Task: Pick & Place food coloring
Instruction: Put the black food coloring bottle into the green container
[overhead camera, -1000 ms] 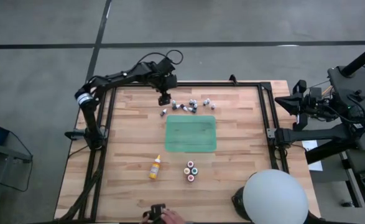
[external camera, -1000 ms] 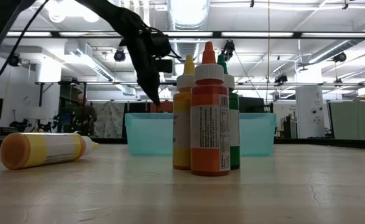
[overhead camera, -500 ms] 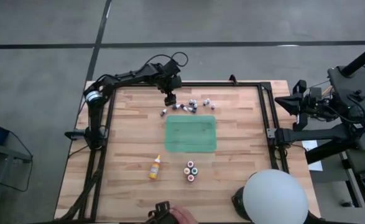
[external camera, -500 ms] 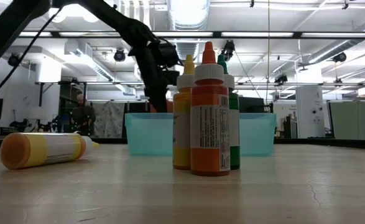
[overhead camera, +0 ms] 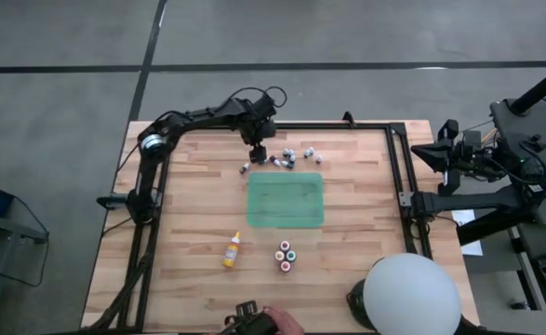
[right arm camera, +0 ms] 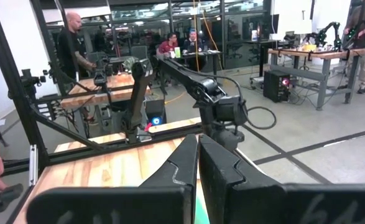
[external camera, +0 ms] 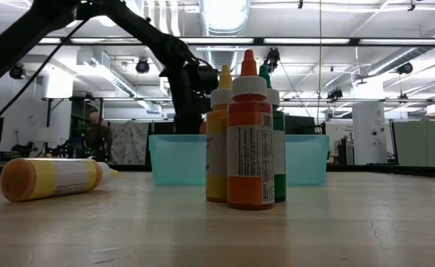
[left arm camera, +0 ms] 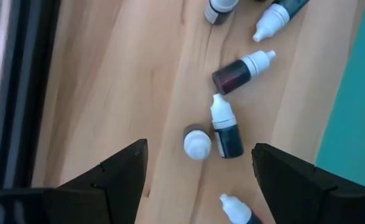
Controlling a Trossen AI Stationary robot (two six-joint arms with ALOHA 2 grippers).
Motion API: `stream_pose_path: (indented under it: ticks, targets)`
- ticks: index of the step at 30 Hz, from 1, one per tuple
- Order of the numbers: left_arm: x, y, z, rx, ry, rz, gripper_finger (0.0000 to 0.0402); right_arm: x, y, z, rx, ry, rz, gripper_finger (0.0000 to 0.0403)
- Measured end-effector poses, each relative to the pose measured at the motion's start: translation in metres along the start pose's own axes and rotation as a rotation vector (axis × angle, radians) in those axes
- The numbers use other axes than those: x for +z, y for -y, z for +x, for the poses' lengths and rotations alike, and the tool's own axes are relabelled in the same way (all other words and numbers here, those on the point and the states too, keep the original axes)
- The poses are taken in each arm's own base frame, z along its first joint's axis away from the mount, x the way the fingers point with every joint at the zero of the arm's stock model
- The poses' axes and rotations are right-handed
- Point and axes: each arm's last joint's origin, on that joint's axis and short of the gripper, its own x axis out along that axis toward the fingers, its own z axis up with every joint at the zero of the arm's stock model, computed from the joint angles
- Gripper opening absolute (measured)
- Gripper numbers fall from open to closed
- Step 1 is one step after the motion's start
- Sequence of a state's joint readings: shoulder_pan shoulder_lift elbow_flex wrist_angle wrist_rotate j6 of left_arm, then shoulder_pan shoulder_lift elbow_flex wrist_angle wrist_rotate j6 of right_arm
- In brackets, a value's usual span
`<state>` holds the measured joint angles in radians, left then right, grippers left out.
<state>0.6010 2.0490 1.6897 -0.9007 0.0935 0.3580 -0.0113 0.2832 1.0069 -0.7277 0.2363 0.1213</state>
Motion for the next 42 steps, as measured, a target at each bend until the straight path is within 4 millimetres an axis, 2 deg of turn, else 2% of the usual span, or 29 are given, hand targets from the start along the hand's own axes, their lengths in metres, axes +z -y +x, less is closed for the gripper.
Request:
stream_pose_path:
  ticks: [16,42]
  targets:
    - [-0.002,-0.001,0.020,-0.011,-0.043,-0.006,0.0259,0.000,0.000,0.000,0.000,0.000,-0.001,0.0009]
    - [0.001,-0.005,0.022,0.007,0.002,-0.007,0.0259,0.000,0.000,0.000,0.000,0.000,0.001,0.0009]
